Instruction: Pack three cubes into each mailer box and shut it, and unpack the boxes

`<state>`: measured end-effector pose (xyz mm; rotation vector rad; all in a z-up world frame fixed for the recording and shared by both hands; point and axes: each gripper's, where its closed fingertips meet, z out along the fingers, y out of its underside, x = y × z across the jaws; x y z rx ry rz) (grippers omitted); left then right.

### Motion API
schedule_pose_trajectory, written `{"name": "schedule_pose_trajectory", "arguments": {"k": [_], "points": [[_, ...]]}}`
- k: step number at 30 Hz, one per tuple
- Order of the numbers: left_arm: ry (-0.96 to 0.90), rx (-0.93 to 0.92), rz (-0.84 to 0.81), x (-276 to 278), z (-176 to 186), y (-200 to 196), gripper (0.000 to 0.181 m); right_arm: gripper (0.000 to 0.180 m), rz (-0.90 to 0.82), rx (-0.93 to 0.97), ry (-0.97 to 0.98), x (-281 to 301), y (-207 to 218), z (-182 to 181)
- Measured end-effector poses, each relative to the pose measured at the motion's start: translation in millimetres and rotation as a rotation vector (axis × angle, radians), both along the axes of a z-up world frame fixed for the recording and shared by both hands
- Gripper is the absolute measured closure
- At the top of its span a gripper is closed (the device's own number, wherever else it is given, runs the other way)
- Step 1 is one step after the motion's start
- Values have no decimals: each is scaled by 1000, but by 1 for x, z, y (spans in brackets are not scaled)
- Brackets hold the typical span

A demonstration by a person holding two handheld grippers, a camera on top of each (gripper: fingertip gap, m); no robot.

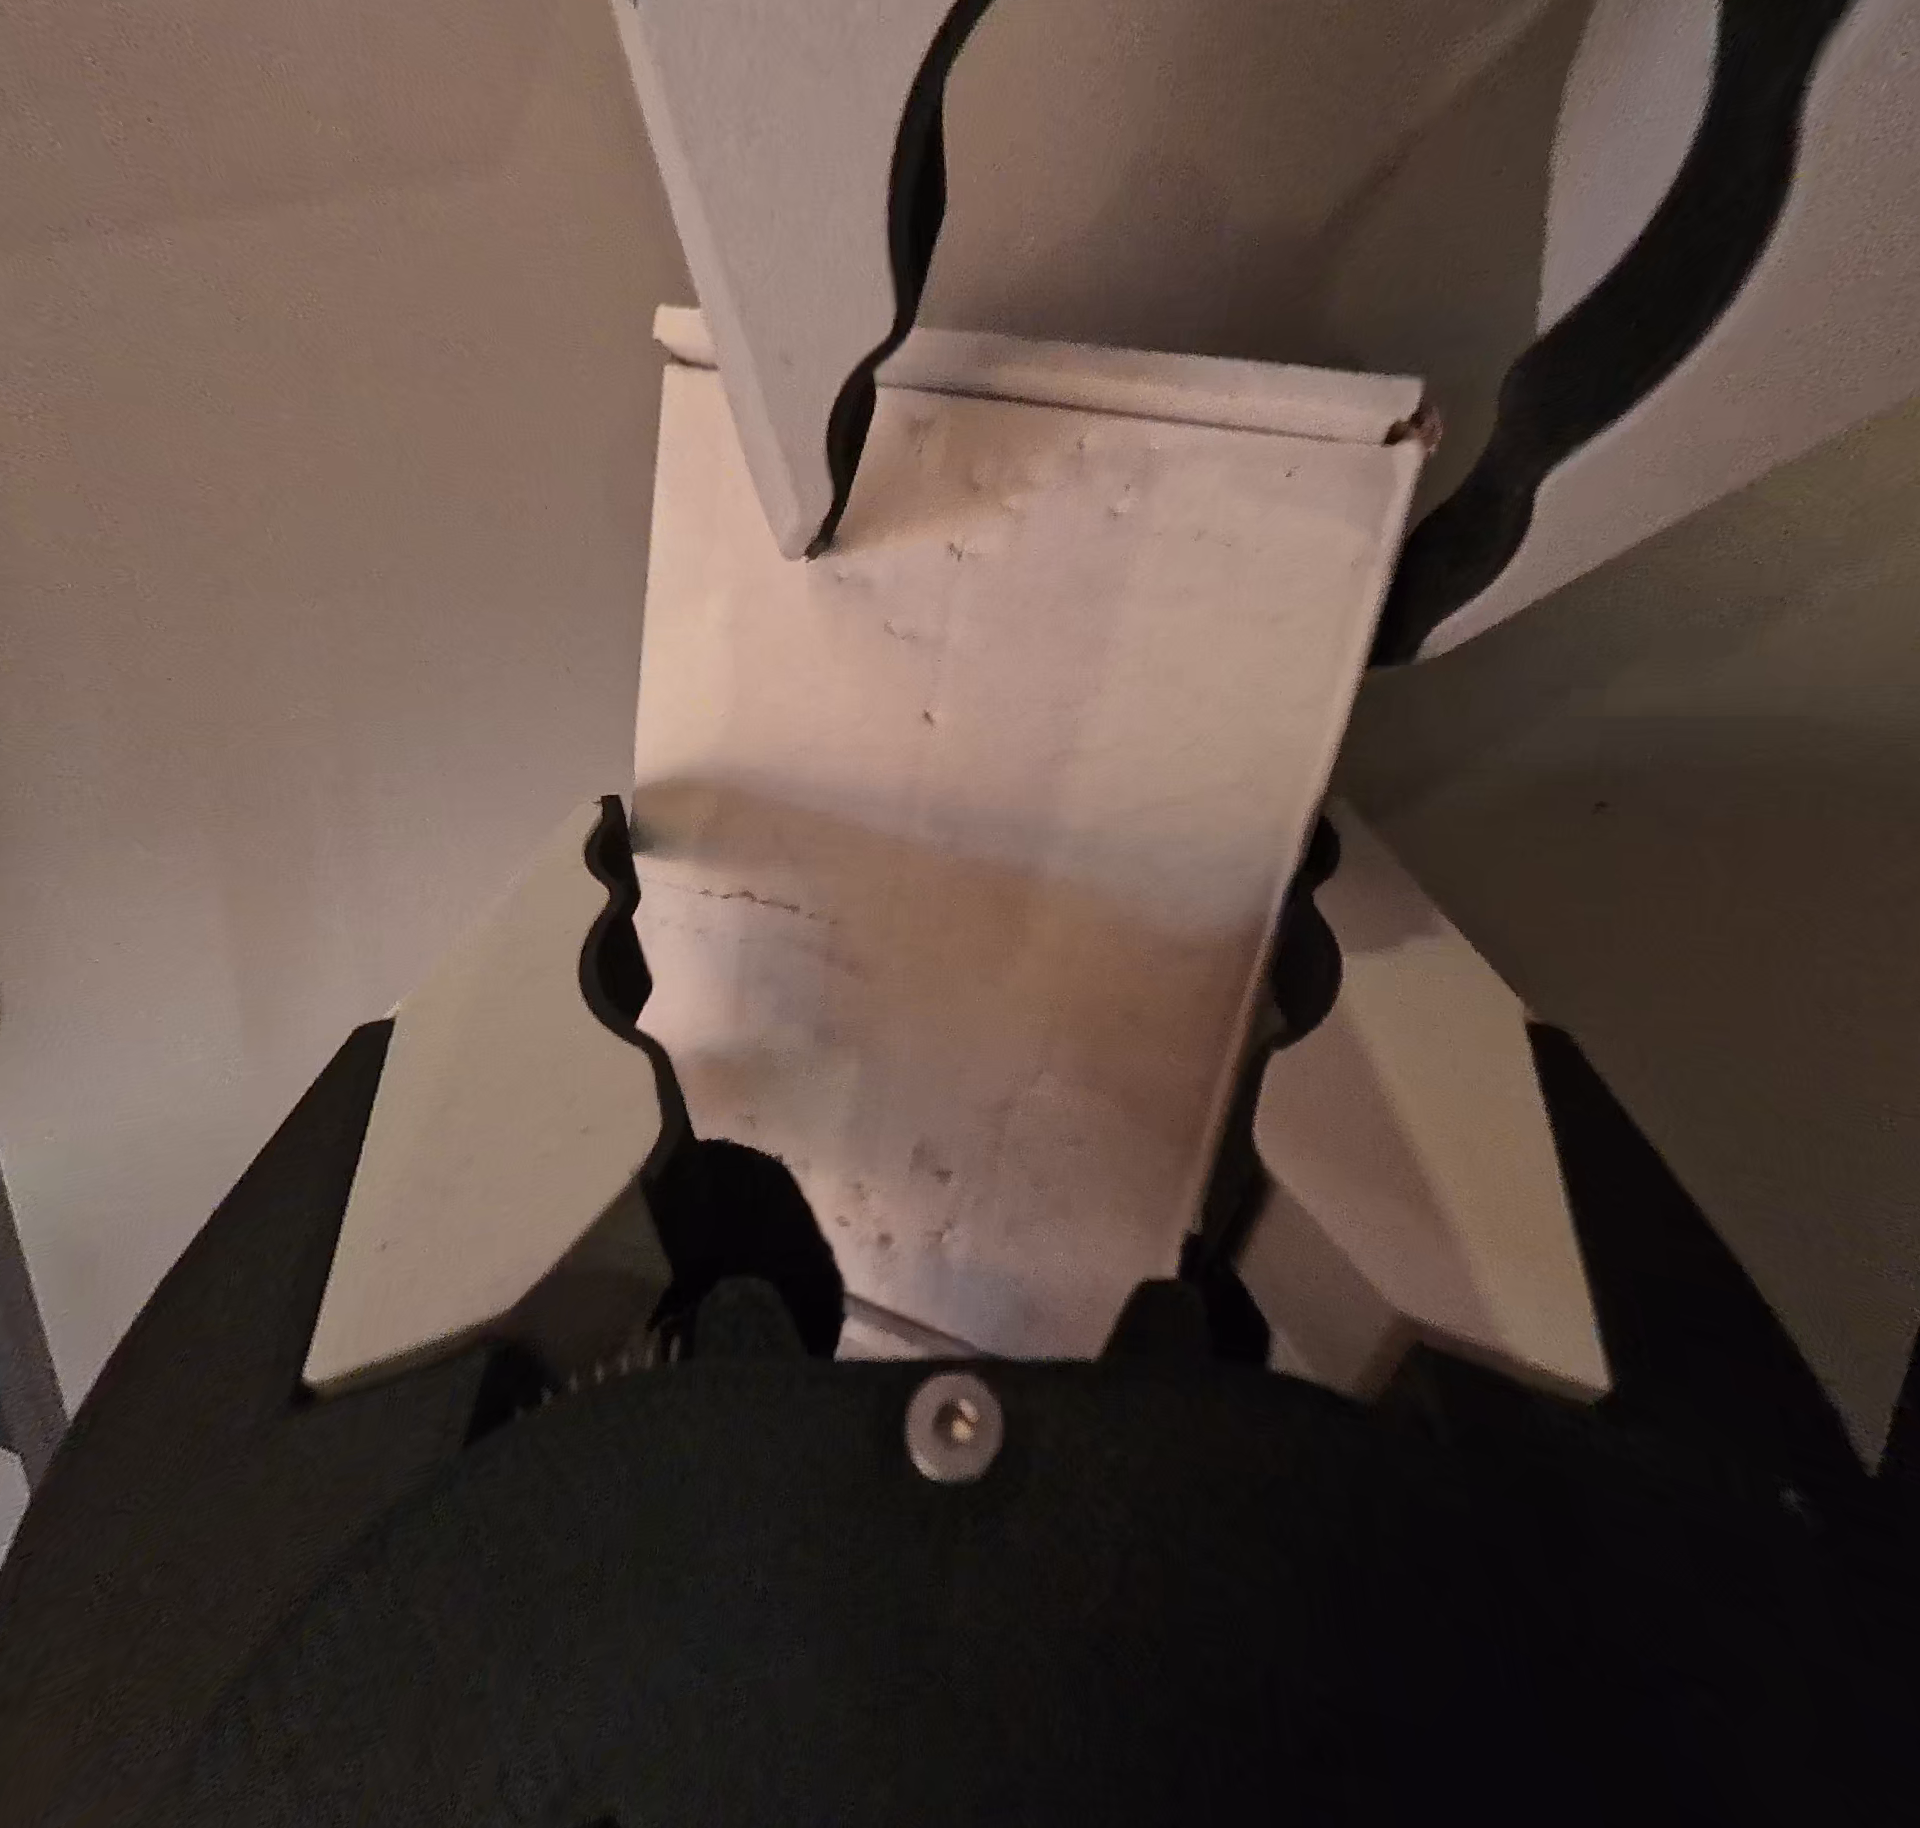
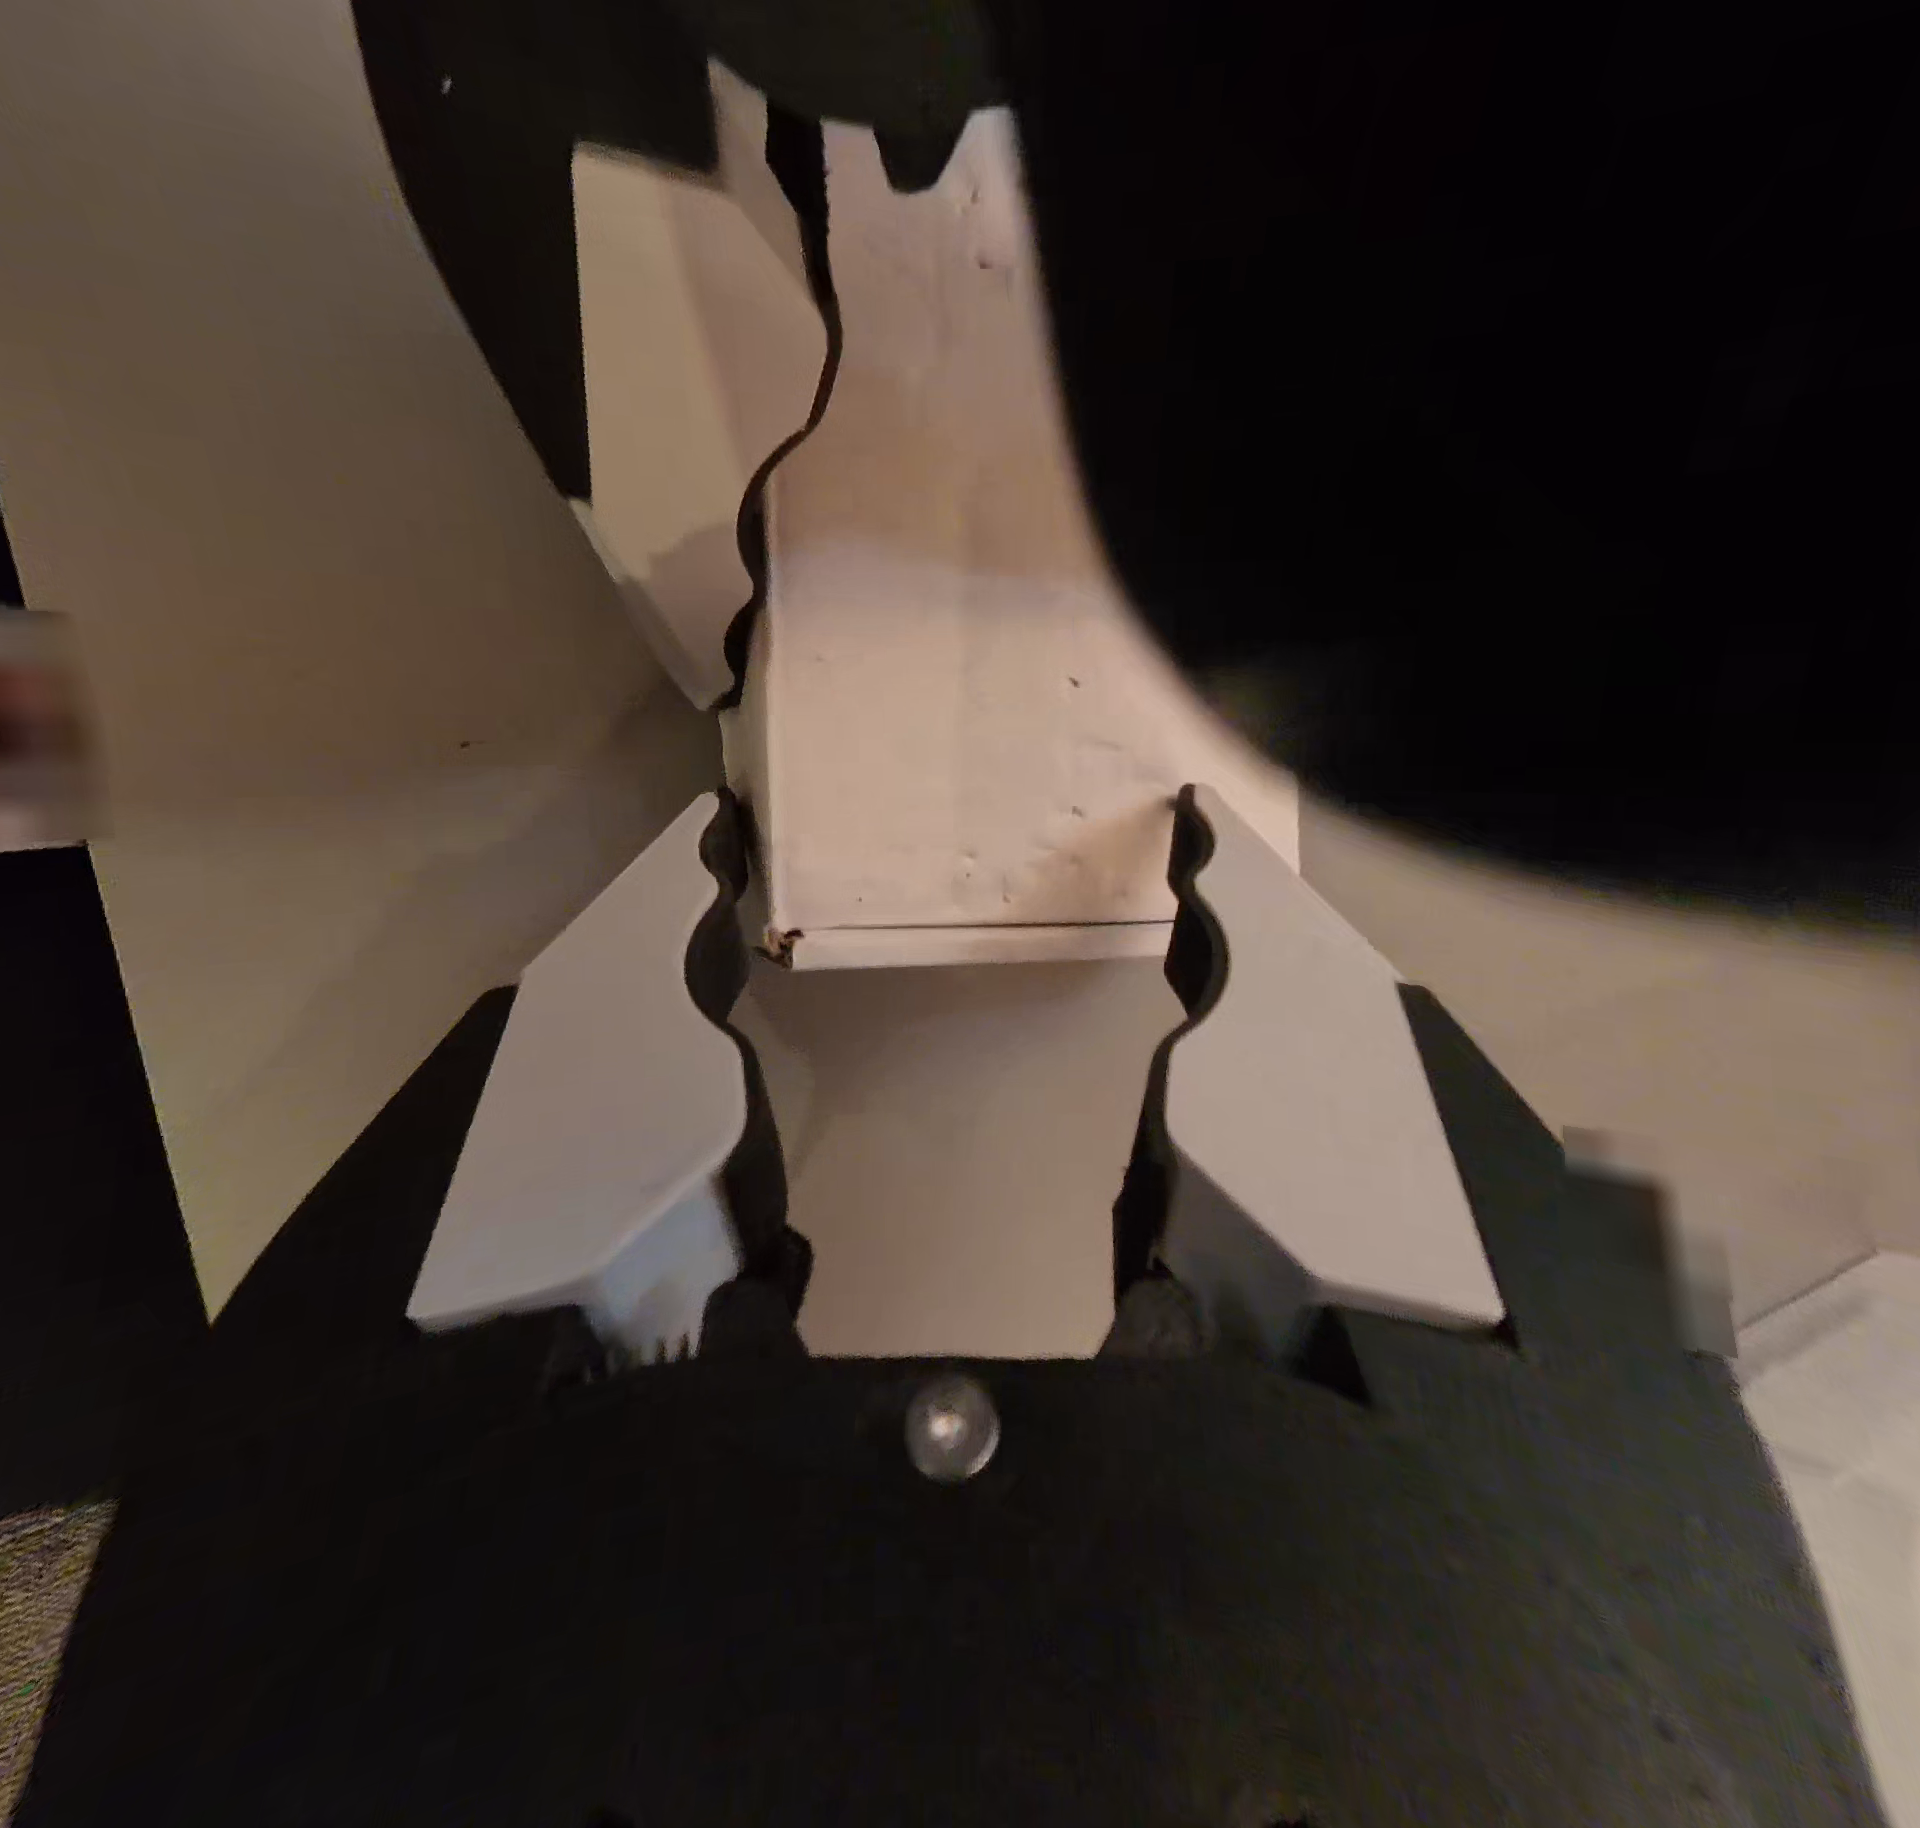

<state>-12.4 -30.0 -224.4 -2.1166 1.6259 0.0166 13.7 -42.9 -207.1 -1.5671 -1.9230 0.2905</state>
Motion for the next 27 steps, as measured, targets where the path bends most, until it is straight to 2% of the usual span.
{"name": "schedule_pose_trajectory", "arguments": {"k": [6,10,13,15,16,21,27], "points": [[-13,-25,-63,-33,14,-19,72,99,57,20,2,7,-1,-3],[-41,16,-69,-58,12,-28,68,99,101,32,-5,11,-1,-3],[-101,110,-120,-51,3,-32,61,98,124,49,11,9,-1,-3],[-75,211,-115,-54,2,-22,73,97,130,73,12,9,-1,-4],[-92,216,-106,-52,2,-21,73,97,125,96,7,9,0,-4],[-115,164,-84,-50,6,-18,75,96,145,244,-19,10,-7,-5],[-165,-43,-65,-51,16,-13,75,102,161,519,-28,8,-5,2]]}}
